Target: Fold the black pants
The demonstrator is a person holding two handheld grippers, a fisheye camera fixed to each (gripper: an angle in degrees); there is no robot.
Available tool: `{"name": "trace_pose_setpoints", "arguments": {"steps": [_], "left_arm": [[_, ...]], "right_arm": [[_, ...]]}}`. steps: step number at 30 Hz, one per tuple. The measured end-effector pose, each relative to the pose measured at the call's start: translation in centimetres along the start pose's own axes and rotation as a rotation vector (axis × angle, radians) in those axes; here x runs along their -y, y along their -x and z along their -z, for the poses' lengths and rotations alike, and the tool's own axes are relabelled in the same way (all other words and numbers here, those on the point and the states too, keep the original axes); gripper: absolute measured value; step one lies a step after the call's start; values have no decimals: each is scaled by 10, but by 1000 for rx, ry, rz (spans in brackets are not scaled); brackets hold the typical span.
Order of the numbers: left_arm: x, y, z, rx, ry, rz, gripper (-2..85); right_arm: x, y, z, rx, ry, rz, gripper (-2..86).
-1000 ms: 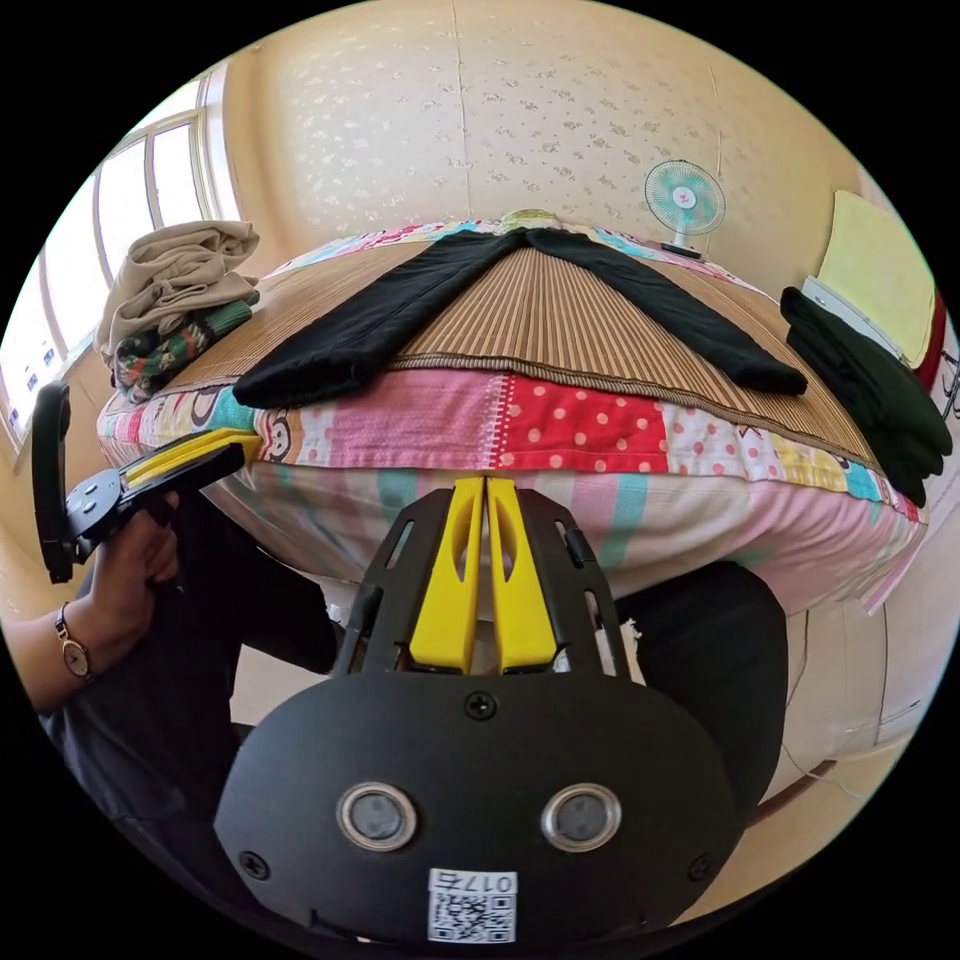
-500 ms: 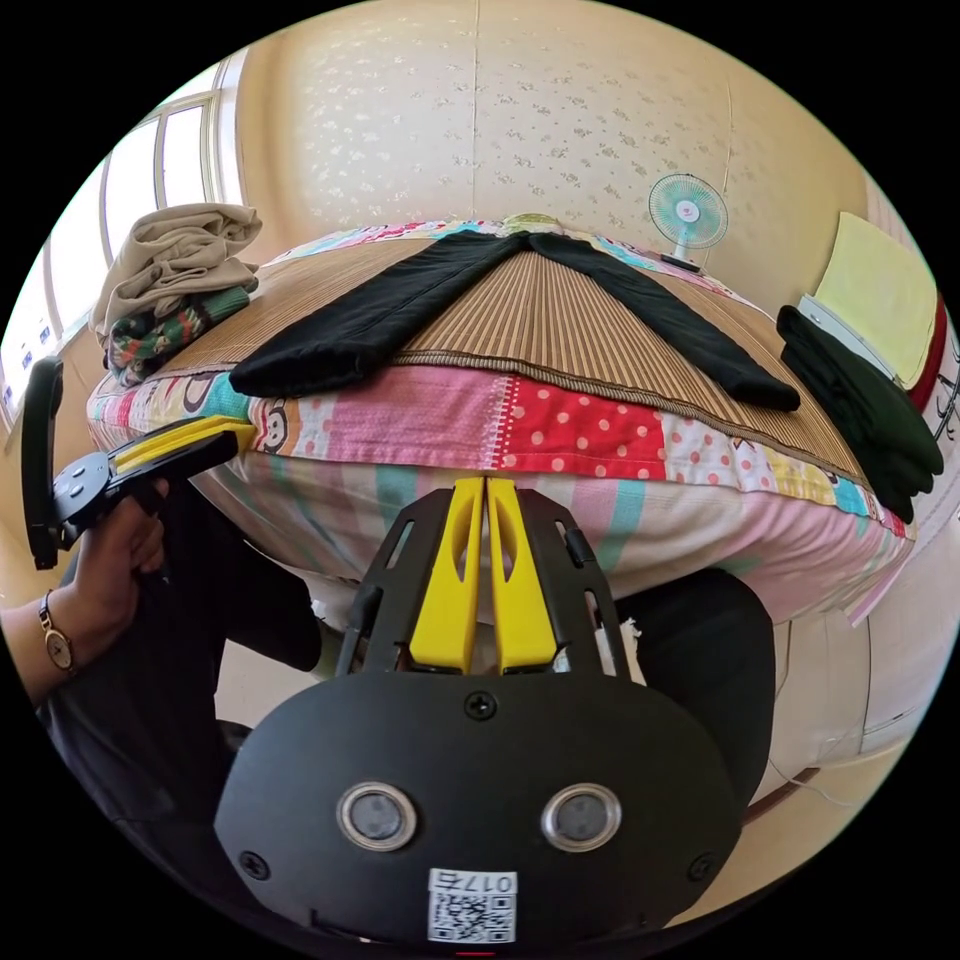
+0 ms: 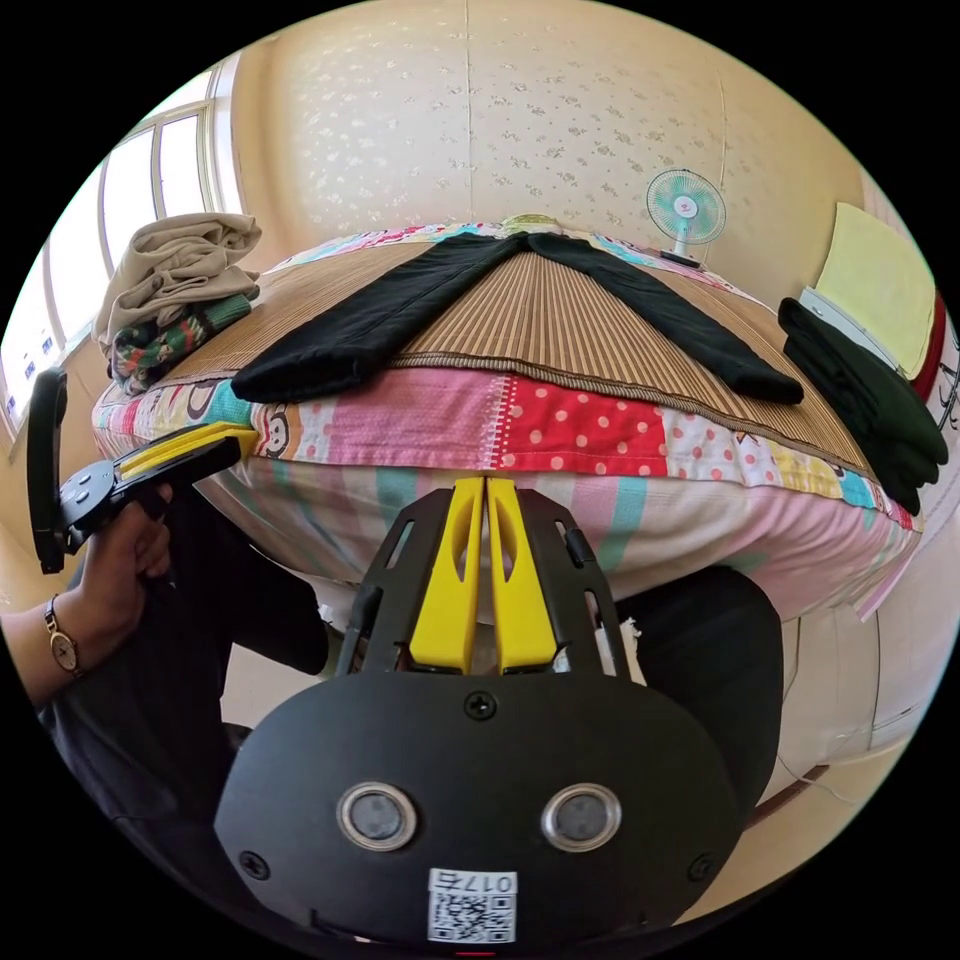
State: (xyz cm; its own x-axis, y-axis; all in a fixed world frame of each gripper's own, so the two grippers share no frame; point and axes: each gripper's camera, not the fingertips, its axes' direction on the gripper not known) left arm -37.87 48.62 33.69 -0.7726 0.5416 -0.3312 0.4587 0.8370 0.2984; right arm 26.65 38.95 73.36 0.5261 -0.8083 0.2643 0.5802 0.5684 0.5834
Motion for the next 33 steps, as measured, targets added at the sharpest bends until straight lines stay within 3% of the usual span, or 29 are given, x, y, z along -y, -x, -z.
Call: {"name": "trace_pose_setpoints", "arguments": {"steps": [33], "left_arm": [[0,14,-8,-36,-8,26,28]], "right_arm": [[1,-12,-2,34,-8,-28,6]]}}
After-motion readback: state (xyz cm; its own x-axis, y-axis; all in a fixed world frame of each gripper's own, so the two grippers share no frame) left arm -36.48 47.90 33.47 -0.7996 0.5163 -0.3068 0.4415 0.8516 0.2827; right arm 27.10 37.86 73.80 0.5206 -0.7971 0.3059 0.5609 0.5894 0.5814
